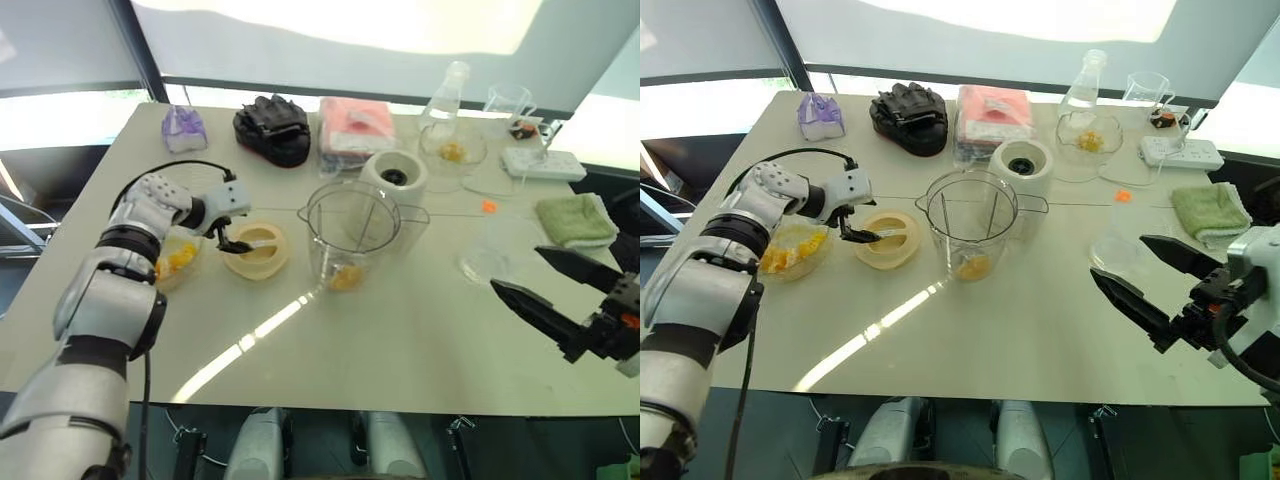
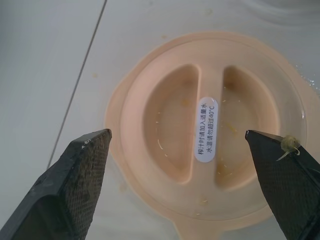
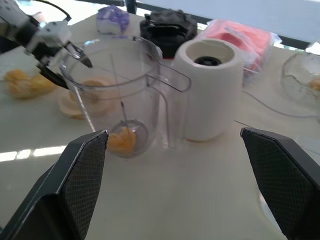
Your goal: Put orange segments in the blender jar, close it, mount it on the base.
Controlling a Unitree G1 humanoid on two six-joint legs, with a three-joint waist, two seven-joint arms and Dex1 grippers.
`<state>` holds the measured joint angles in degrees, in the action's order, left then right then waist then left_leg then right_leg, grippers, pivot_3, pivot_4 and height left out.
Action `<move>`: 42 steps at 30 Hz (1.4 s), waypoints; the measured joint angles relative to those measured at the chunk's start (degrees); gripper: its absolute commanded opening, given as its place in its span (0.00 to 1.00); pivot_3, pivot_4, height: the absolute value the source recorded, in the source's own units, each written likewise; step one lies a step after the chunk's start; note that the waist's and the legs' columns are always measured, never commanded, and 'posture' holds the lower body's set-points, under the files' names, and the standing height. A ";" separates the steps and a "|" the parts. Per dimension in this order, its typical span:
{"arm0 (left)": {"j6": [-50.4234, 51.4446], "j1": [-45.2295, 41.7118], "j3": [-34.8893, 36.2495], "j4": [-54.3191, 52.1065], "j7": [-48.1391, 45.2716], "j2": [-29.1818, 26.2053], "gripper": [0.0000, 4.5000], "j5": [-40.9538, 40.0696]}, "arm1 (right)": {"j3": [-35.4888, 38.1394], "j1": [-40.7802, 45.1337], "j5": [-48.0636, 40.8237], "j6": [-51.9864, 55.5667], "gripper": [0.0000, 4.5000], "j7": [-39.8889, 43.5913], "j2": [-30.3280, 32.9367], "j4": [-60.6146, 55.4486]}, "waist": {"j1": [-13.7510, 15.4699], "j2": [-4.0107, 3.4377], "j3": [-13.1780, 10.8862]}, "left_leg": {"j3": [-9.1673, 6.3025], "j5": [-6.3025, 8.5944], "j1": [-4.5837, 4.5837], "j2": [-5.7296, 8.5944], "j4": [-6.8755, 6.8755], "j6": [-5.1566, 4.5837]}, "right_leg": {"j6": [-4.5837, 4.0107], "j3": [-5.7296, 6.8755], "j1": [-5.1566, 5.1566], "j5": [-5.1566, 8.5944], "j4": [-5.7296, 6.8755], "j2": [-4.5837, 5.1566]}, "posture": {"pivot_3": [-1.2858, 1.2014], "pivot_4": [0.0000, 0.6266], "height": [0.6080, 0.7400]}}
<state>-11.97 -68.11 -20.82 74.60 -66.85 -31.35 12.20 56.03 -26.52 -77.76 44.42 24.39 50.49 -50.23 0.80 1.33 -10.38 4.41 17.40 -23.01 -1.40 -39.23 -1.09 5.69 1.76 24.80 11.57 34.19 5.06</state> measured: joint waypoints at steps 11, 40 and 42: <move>3.03 -0.24 0.13 3.07 5.85 4.96 1.00 5.52 | -4.57 -1.17 -7.95 -4.18 0.99 -10.66 1.28 -4.98 | 0.18 0.14 0.07 | -0.03 0.00 -0.10 0.01 -0.13 -0.01 | 0.06 0.02 0.01 -0.05 0.00 0.02 | 0.52 0.24 1.00; 11.53 -18.74 13.86 1.98 -5.31 0.25 0.06 0.25 | -19.20 7.44 2.96 -5.98 1.00 -11.14 2.68 2.98 | 0.22 0.34 0.24 | 0.08 0.06 -0.64 -0.07 -0.76 -0.12 | -0.02 0.12 0.30 -0.26 0.08 -0.13 | 0.52 0.24 1.00; 11.96 -23.24 16.02 0.18 -8.69 0.32 0.06 -2.05 | -21.64 9.21 4.57 -5.97 1.00 -10.79 2.60 3.51 | 0.32 0.25 0.29 | 0.06 0.12 -0.50 -0.08 -0.76 -0.22 | -0.17 0.10 0.16 -0.15 0.04 -0.05 | 0.52 0.24 1.00</move>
<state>-0.02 -91.35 -4.80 74.78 -75.54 -31.03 10.15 34.39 -17.32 -73.19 38.45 13.60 53.09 -46.72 1.11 1.58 -10.09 4.47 17.53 -23.51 -1.47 -39.99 -1.30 5.51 1.86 24.96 11.42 34.23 5.01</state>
